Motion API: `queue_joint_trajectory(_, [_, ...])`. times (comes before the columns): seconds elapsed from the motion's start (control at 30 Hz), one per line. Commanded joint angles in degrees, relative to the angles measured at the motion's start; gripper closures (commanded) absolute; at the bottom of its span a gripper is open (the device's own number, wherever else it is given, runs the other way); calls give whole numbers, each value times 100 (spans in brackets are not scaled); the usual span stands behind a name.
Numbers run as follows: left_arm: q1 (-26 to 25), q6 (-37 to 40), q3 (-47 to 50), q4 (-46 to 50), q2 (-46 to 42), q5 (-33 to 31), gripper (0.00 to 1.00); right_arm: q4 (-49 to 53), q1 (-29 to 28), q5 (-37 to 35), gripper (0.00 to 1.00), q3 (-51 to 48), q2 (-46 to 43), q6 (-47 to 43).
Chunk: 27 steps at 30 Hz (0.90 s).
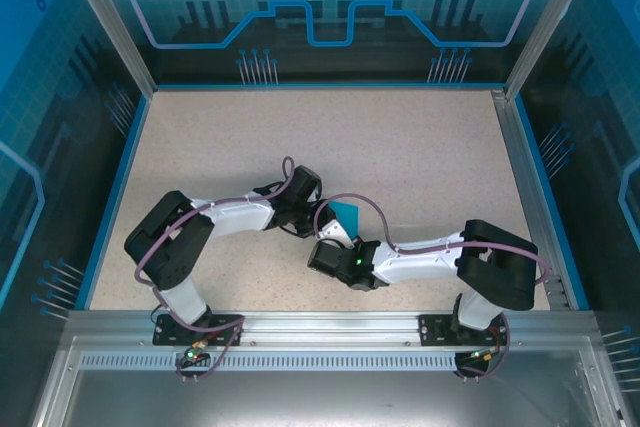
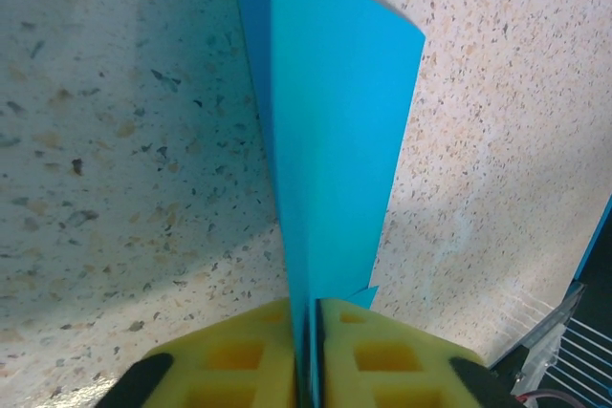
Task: Fold a paper plane with a square sheet of paper (pick it up from the middle)
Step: Fold the wing for the fifth time at the center of the table.
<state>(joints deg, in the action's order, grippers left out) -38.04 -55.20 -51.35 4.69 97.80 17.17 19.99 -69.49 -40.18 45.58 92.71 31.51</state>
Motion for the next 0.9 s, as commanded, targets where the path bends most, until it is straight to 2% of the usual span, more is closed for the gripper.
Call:
queue_joint_trajectory(0.0, [-42,5,-226,393,-300,-277,76,-156,-64,-195,93,-69,-1,129])
queue_joint_trajectory(0.07, [-39,26,-194,456,-448,-400,71,-423,-2,-60,94,-248,-136,46])
queue_joint_trajectory(0.23, [-9,-4,-178,983,-957,-1152,46,-1284,206,402,94,-771,-539,-224])
queue_joint_trajectory(0.33, [46,-133,-39,1141,-1225,-1494,44,-1956,412,937,94,-1123,-693,-389])
queue_joint_trajectory(0.47, [150,-298,222,1126,-1481,-1619,41,-2455,540,1209,94,-1406,-881,-486])
queue_joint_trajectory(0.87, [171,-300,249,900,-1470,-1455,42,-3511,1279,2467,93,-2132,-1284,-369])
